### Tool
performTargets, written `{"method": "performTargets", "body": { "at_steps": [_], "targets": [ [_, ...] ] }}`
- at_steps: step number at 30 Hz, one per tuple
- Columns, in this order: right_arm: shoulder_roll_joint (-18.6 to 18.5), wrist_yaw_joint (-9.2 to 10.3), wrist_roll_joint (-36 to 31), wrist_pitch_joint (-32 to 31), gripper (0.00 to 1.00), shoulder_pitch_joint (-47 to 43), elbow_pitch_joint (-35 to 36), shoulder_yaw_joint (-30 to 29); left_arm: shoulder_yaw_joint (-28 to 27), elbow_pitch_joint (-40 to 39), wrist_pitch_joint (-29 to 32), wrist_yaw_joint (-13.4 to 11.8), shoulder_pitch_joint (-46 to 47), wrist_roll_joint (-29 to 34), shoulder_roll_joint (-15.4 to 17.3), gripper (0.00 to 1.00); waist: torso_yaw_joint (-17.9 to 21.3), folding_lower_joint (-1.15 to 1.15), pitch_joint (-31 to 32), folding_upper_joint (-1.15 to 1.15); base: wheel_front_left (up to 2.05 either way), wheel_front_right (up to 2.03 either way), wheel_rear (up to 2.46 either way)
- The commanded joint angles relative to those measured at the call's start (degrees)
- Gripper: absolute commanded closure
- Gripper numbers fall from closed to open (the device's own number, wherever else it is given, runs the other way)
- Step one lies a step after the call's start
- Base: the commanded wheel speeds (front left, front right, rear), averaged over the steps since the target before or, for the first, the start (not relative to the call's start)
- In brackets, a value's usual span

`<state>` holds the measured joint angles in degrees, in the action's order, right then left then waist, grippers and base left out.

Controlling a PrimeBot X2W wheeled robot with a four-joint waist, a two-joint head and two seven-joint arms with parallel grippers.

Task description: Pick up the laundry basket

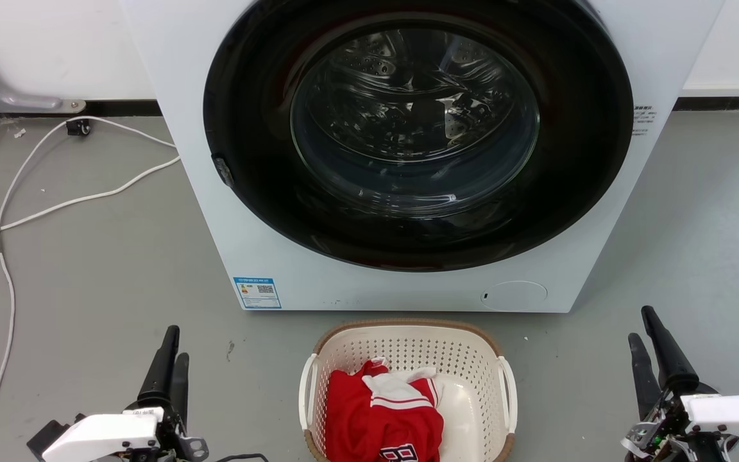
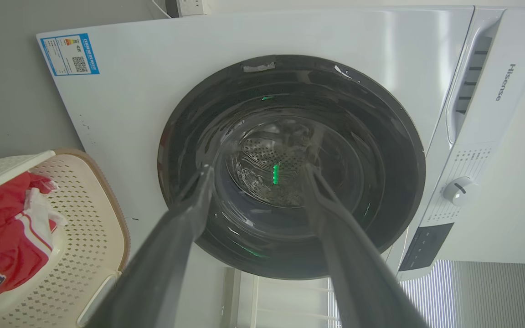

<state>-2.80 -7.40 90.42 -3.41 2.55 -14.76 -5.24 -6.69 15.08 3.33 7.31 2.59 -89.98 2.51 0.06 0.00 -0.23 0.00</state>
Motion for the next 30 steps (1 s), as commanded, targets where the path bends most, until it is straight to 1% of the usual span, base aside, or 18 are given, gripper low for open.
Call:
{"method": "performTargets", "body": {
  "at_steps": [1,7,12,16,20,23,27,30],
  "targets": [
    [-0.14,-0.09,-0.94,0.76,0.00,0.56,1.39,-0.06,-0.67,-1.29,-0.65,0.04,0.32,1.52,0.19,0.00,0.00,0.00,0.00,0.00,0.00,0.00,0.00],
    [-0.14,-0.09,-4.61,2.29,0.00,0.51,1.41,-1.20,-2.33,0.02,-2.18,0.03,0.24,2.19,0.21,0.00,0.04,0.00,0.05,0.00,0.00,0.00,0.00],
    [-0.14,-0.09,-8.98,3.49,0.00,0.94,1.52,-2.19,-3.87,-0.63,-3.37,0.06,0.37,5.67,0.23,0.00,0.03,0.00,0.04,0.00,0.00,0.00,0.00],
    [-0.14,-0.10,-14.49,4.42,0.00,1.16,2.62,-2.39,-5.12,-1.67,-4.30,0.07,0.19,9.32,0.25,0.00,0.01,0.00,-0.01,0.00,0.00,0.00,0.00],
    [-0.14,-0.10,-21.10,5.29,0.00,1.39,4.99,-2.65,-6.63,-4.32,-5.20,-0.30,0.43,15.03,0.26,0.00,0.02,0.00,-0.14,0.00,0.00,0.00,0.00],
    [-0.14,-0.10,-26.49,5.94,0.00,1.54,7.16,-2.48,-6.54,-7.48,-5.83,-1.02,0.39,20.24,0.27,0.00,0.04,0.00,-0.29,0.00,0.00,0.00,0.00],
    [-0.14,-0.10,-33.58,6.74,0.00,1.57,9.96,-1.56,-4.53,-12.00,-6.66,-2.71,-0.20,27.06,0.28,0.00,0.09,0.00,-0.42,0.00,0.00,0.00,0.00],
    [-0.14,-0.11,-38.44,7.33,0.00,1.51,11.63,-0.71,-1.93,-14.57,-7.23,-2.99,-0.93,31.64,0.29,0.00,0.11,0.00,-0.49,0.00,0.00,0.00,0.00]
  ]
}}
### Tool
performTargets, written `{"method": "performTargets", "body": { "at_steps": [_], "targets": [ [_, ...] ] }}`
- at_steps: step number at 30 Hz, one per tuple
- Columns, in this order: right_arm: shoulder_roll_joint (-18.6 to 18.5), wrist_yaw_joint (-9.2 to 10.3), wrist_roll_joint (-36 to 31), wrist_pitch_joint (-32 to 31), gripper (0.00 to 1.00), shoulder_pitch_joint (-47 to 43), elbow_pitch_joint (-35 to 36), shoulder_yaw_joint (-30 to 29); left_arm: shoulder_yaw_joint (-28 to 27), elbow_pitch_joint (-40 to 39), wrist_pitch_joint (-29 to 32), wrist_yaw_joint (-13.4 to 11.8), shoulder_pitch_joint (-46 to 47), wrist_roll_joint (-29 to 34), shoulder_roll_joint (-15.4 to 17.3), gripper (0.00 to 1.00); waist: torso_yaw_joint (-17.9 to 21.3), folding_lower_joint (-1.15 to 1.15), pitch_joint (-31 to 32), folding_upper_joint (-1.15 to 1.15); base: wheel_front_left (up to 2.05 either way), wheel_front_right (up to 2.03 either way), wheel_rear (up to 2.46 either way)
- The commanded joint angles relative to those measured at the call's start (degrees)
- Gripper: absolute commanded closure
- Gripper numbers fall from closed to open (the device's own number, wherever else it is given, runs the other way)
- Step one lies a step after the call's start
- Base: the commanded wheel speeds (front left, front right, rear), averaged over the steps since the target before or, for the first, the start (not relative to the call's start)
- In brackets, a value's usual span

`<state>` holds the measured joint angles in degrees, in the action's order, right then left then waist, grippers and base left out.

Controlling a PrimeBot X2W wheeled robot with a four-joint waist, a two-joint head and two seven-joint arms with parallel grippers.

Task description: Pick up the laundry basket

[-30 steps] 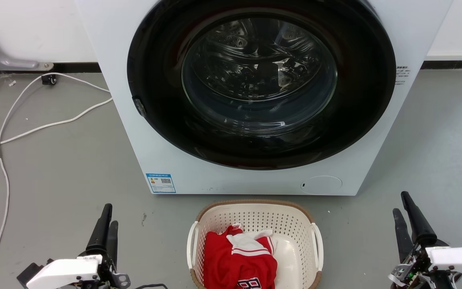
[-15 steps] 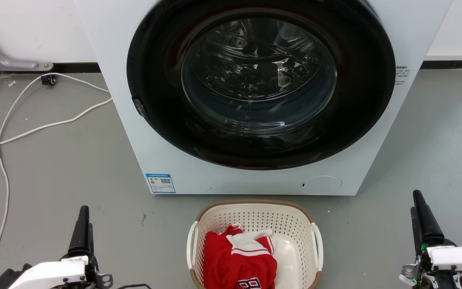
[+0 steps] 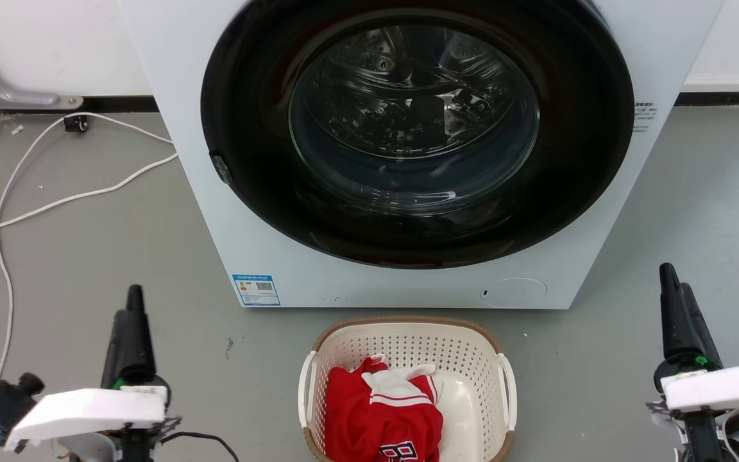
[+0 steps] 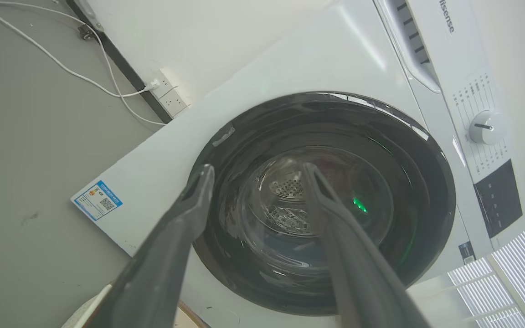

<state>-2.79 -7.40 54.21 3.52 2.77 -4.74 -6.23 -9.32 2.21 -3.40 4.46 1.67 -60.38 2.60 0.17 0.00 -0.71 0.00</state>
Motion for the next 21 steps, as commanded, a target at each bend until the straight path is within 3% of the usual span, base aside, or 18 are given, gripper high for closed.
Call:
{"method": "performTargets", "body": {
  "at_steps": [1,5,6,12,21],
  "targets": [
    [-0.15,-0.11,-3.88,0.63,0.00,1.27,2.13,0.61,1.44,-2.42,-0.68,-0.16,-0.21,3.55,0.21,0.00,0.01,0.00,-0.03,0.00,0.00,0.00,0.00],
    [-0.15,-0.11,-9.79,1.36,0.00,0.99,3.73,1.92,3.65,-4.64,-1.47,-0.88,-0.66,9.78,0.22,0.00,0.04,0.00,-0.08,0.00,0.00,0.00,0.00],
    [-0.15,-0.11,-13.42,1.90,0.00,0.76,4.67,2.71,5.34,-5.66,-2.00,-1.61,-0.90,14.13,0.23,0.00,0.09,0.00,-0.12,0.00,0.00,0.00,0.00],
    [-0.16,-0.11,-19.70,2.94,0.00,0.12,5.99,3.91,8.48,-7.92,-3.06,-2.98,-0.69,23.70,0.34,0.00,0.28,0.00,-0.31,0.00,0.00,0.00,0.00],
    [-0.15,-0.12,-25.96,4.27,0.00,-0.66,5.82,4.78,14.53,-10.57,-4.38,-6.88,-0.28,31.62,3.52,0.00,0.47,0.00,-0.44,0.00,0.00,0.00,0.00]
  ]
}}
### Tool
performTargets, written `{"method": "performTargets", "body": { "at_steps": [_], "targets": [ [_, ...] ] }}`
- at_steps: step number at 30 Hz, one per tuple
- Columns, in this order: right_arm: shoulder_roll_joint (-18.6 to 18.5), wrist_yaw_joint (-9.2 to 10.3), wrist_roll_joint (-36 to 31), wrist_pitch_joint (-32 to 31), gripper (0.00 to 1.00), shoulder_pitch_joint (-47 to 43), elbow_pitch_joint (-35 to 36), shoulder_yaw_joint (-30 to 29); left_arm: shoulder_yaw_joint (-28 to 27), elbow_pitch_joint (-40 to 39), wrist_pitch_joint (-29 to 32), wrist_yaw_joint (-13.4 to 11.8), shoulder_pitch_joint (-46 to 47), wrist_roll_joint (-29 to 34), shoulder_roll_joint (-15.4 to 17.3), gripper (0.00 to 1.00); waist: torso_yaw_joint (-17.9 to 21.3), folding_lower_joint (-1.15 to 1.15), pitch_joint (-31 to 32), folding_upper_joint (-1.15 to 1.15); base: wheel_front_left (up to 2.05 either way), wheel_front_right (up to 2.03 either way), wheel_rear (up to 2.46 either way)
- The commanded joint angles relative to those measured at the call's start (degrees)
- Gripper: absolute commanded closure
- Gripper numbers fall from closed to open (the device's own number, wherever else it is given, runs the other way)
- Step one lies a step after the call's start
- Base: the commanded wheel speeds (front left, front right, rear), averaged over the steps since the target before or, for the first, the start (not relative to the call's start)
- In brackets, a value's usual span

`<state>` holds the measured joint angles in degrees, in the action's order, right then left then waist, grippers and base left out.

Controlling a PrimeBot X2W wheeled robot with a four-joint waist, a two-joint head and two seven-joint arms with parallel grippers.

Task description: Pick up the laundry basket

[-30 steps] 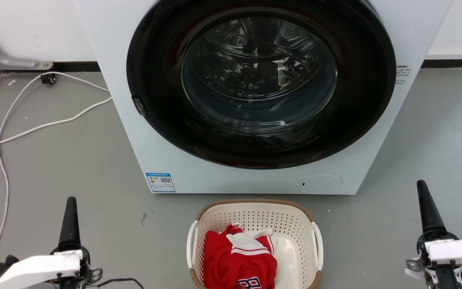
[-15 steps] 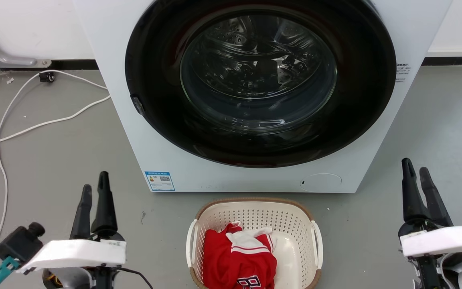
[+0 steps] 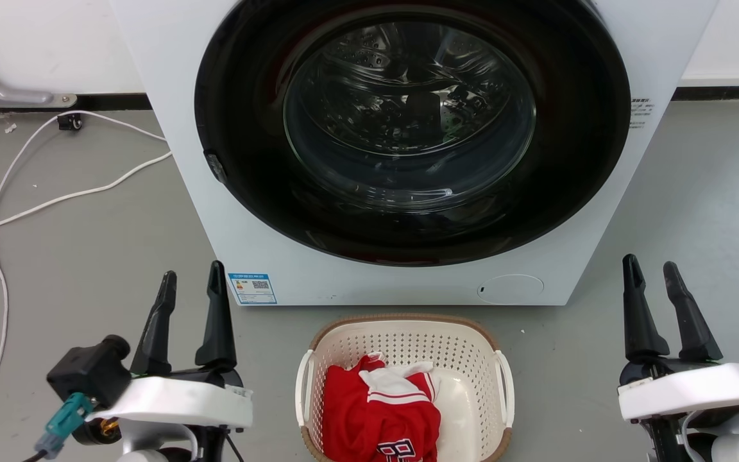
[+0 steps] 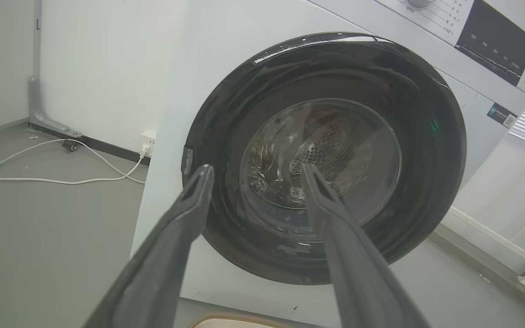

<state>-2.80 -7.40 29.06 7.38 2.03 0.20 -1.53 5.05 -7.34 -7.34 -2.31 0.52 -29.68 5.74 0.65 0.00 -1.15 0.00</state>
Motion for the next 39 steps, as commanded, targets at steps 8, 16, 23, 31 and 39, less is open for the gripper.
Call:
{"method": "performTargets", "body": {
  "at_steps": [8,16,23,31,39],
  "targets": [
    [-0.14,-0.12,-7.78,1.64,0.00,-0.63,0.72,0.49,7.20,-1.80,-1.65,-4.95,1.55,6.39,4.59,0.00,0.16,0.00,-0.04,0.00,0.00,0.00,0.00],
    [-0.14,-0.13,-13.81,2.78,0.00,-1.12,-1.19,0.63,11.61,1.49,-2.78,-8.04,0.70,8.52,6.86,0.00,0.15,0.00,0.07,0.00,0.00,0.00,0.00],
    [-0.13,-0.13,-17.50,3.71,0.00,-1.25,-2.67,0.99,11.57,6.20,-3.73,-6.56,-0.02,9.78,6.52,0.00,0.21,0.00,0.24,0.00,0.00,0.00,0.00],
    [-0.13,-0.12,-21.63,4.79,0.00,-1.43,-3.38,0.95,10.51,7.82,-4.82,-4.87,-0.85,13.32,5.20,0.00,0.30,0.00,0.21,0.00,0.00,0.00,0.00],
    [-0.13,-0.08,-20.25,5.79,0.00,-1.66,-4.27,-0.22,8.27,6.98,-5.79,-0.92,-2.26,15.61,3.11,0.00,0.36,0.00,0.09,0.00,0.00,0.00,0.00]
  ]
}}
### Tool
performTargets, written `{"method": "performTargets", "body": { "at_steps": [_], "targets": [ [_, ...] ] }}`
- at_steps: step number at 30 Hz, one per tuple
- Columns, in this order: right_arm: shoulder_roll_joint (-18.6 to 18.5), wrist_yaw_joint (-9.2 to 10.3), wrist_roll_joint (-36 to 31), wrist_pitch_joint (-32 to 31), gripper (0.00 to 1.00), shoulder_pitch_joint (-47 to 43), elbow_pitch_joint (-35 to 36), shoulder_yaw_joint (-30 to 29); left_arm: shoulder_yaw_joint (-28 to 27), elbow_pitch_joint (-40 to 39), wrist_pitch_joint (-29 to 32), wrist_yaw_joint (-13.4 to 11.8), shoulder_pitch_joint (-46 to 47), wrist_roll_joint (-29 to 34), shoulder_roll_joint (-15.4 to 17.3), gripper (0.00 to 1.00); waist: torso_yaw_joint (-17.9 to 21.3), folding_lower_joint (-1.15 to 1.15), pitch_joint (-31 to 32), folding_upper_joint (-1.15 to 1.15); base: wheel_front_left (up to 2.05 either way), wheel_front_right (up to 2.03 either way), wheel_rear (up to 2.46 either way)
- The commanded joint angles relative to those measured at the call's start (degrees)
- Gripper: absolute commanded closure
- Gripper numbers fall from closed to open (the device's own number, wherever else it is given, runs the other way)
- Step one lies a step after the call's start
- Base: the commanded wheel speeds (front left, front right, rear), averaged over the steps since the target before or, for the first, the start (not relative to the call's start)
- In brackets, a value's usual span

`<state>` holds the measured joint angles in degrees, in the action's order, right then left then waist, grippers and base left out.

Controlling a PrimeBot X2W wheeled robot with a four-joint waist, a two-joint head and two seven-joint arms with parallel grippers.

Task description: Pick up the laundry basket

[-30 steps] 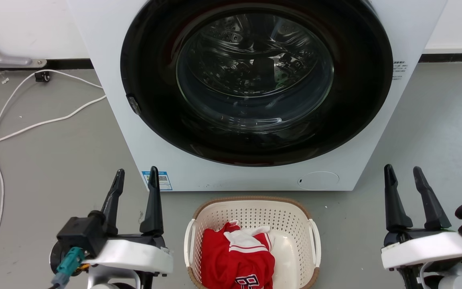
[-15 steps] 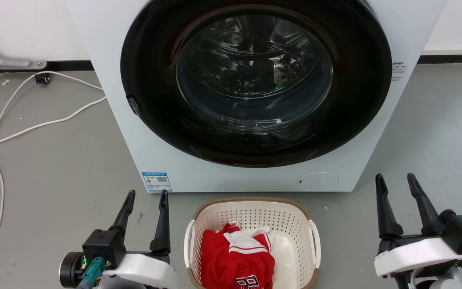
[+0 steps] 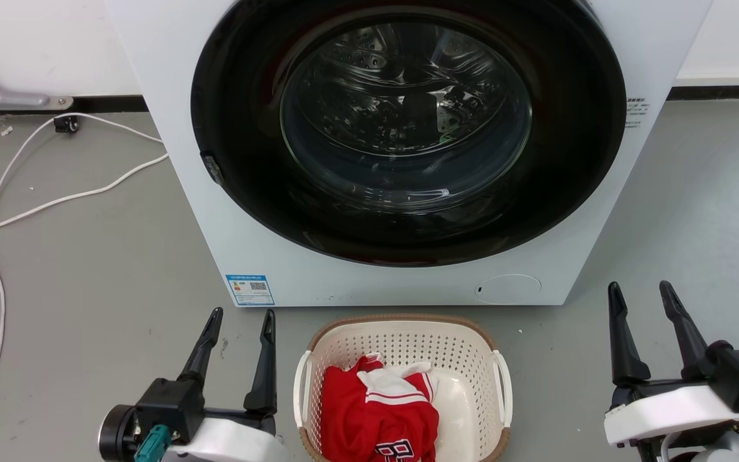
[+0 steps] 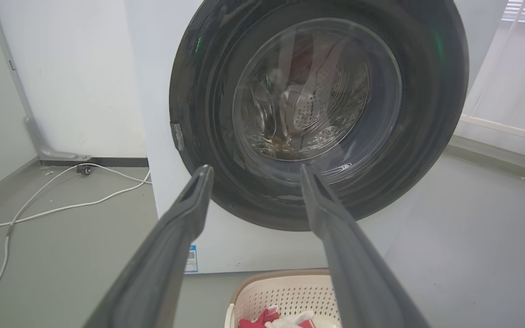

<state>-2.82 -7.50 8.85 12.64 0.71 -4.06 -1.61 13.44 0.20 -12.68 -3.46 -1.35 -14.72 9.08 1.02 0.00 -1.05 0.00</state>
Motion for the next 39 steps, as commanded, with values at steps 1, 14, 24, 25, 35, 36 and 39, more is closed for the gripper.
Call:
{"method": "performTargets", "body": {
  "at_steps": [1,14,24,25,35,36,39],
  "targets": [
    [-0.11,0.02,0.19,0.58,0.00,-0.34,-0.22,-0.31,-0.44,-1.12,-0.53,1.41,-0.55,0.51,-0.65,0.00,-0.02,0.00,-0.01,0.00,0.00,0.00,0.00],
    [-0.09,0.02,0.39,1.99,0.00,0.07,-3.97,-0.14,-5.93,3.83,-1.94,8.34,-2.44,4.57,-4.96,0.00,-0.25,0.00,-0.04,0.00,0.00,0.00,0.00],
    [-0.09,0.02,-2.02,2.61,0.00,0.24,-4.89,0.27,-5.85,5.87,-2.54,9.32,-2.77,10.33,-5.47,0.00,-0.22,0.00,0.38,0.00,0.00,0.00,0.00],
    [-0.09,0.02,-1.99,2.61,0.00,0.27,-4.89,0.31,-5.88,5.88,-2.54,9.38,-2.77,10.38,-5.51,0.00,-0.20,0.00,0.39,0.00,0.00,0.00,0.00],
    [-0.09,0.02,-1.50,2.61,0.00,0.24,-4.74,0.73,-6.15,6.26,-2.54,9.74,-2.68,11.21,-5.85,0.00,-0.03,0.00,0.49,0.00,0.00,0.00,0.00],
    [-0.09,0.02,-1.51,2.61,0.00,0.24,-4.75,0.74,-6.16,6.25,-2.54,9.79,-2.71,11.19,-5.89,0.00,0.01,0.00,0.50,0.00,0.00,0.00,0.00],
    [-0.09,0.02,-1.57,2.60,0.00,0.21,-4.80,0.63,-6.18,6.19,-2.54,9.82,-2.82,11.17,-5.97,0.00,0.11,0.00,0.50,0.00,0.00,0.00,0.00]
  ]
}}
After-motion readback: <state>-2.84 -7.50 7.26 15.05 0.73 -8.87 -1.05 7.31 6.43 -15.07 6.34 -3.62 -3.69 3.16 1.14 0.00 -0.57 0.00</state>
